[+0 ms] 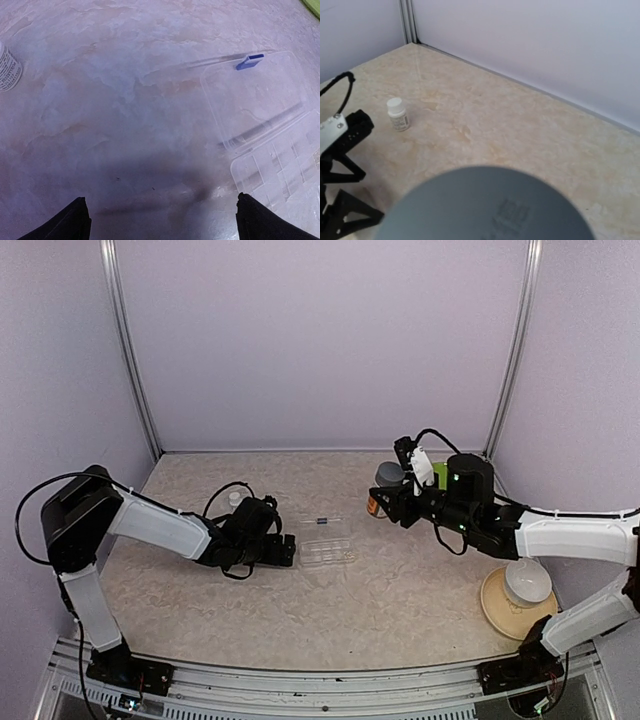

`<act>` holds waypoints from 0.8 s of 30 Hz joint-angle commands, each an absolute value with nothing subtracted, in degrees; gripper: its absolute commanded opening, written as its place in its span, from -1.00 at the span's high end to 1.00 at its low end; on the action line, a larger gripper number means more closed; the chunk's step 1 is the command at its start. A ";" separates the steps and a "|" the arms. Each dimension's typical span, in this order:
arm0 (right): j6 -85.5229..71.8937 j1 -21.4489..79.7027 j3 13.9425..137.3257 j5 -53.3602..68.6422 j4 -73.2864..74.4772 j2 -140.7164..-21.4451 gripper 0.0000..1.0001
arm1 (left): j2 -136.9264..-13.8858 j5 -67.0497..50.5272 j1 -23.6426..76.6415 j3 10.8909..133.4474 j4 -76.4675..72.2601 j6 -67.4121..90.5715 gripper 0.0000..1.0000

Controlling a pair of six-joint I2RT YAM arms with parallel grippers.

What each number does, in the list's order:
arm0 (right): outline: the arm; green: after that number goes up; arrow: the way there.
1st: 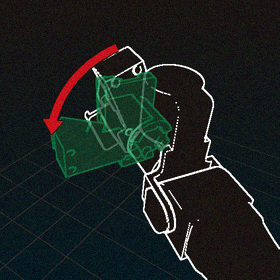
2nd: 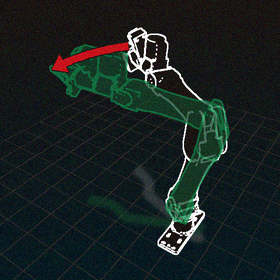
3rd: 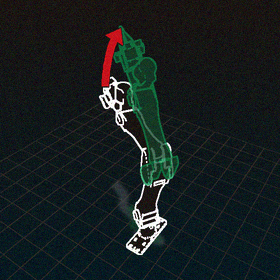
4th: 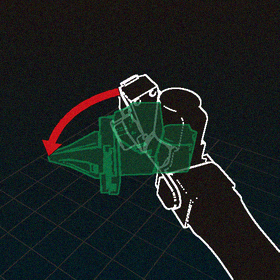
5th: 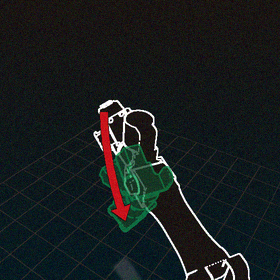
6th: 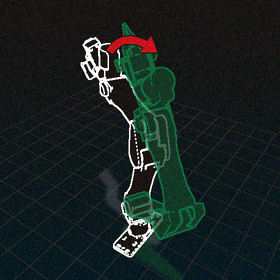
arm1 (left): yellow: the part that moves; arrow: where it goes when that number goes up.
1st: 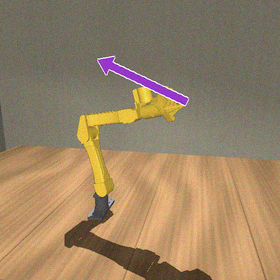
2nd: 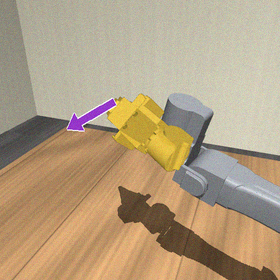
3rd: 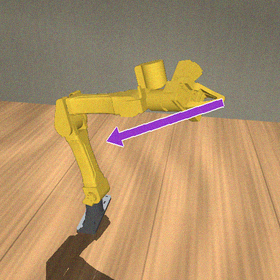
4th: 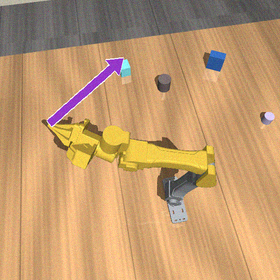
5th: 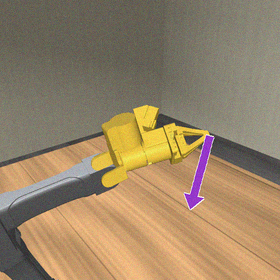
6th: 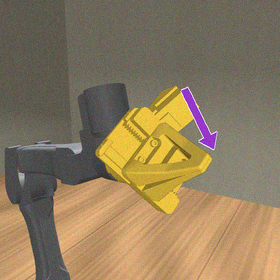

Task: Sort the pills into containers
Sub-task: Move the pill container to the center of the board.

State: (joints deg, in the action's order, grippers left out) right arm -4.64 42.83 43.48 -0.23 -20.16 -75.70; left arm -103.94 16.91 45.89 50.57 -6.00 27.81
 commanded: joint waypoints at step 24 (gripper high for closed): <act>-4.14 44.15 38.03 -3.43 -18.16 -65.50 0.07 | -113.49 12.64 53.11 61.91 -4.62 29.93 -0.98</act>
State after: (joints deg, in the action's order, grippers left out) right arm -3.95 43.51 38.59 -2.81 -16.82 -68.27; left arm -112.01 14.81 50.70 60.07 -4.84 28.95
